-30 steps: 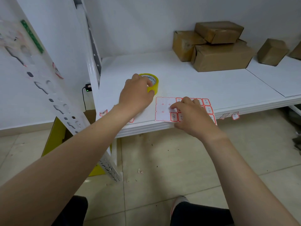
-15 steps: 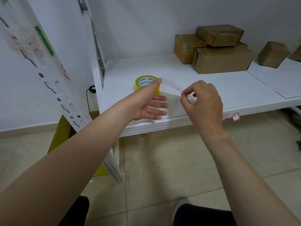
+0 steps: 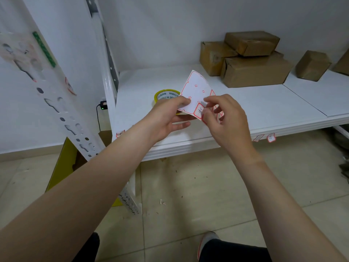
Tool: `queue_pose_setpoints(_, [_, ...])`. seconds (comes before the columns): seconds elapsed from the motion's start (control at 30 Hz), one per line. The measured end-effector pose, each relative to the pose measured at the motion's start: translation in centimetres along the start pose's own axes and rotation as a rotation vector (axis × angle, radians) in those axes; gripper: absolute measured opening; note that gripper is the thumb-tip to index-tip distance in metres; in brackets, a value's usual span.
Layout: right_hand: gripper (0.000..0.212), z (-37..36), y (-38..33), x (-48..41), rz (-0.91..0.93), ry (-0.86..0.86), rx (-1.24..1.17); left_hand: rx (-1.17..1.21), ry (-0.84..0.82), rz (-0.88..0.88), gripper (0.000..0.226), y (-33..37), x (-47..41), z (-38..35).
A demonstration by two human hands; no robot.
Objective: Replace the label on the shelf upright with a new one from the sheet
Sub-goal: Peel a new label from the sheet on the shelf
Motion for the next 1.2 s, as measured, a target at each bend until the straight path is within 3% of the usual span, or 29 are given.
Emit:
queue_pose_setpoints(0.1, [0.032, -0.3, 0.1, -0.2, -0.021, -0.028, -0.007, -0.025, -0.002, -0.024, 0.011, 0.3, -0.1, -0.2])
queue_pose_setpoints(0.43, [0.018, 0.4, -0.5, -0.3, 0.021, 0.016, 0.097, -0.078, 0.031, -0.038, 0.024, 0.2, -0.5, 0.3])
queue_pose_setpoints(0.77, [0.011, 0.9, 0.2, -0.4, -0.018, 0.033, 0.089, -0.183, 0.084, -0.044, 0.012, -0.2, -1.1, 0.1])
queue_pose_setpoints(0.97, [0.01, 1.4, 0.5, -0.5, -0.02, 0.046, 0.101, -0.187, 0.107, -0.038, 0.02, -0.5, -1.7, 0.0])
queue_pose_setpoints(1.2, [0.008, 1.9, 1.1, -0.5, -0.075, 0.072, 0.032, -0.16, 0.135, -0.028, 0.012, -0.9, -2.5, 0.7])
Point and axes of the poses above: each hand's wrist, its own x-axis away from the middle knuckle, its own z-axis out of the back of the hand, y = z × x, the point moved 9 cm from there along -x, towards the middle knuckle, and after that the axes turned 14 degrees about x, right-handed, at the moved point
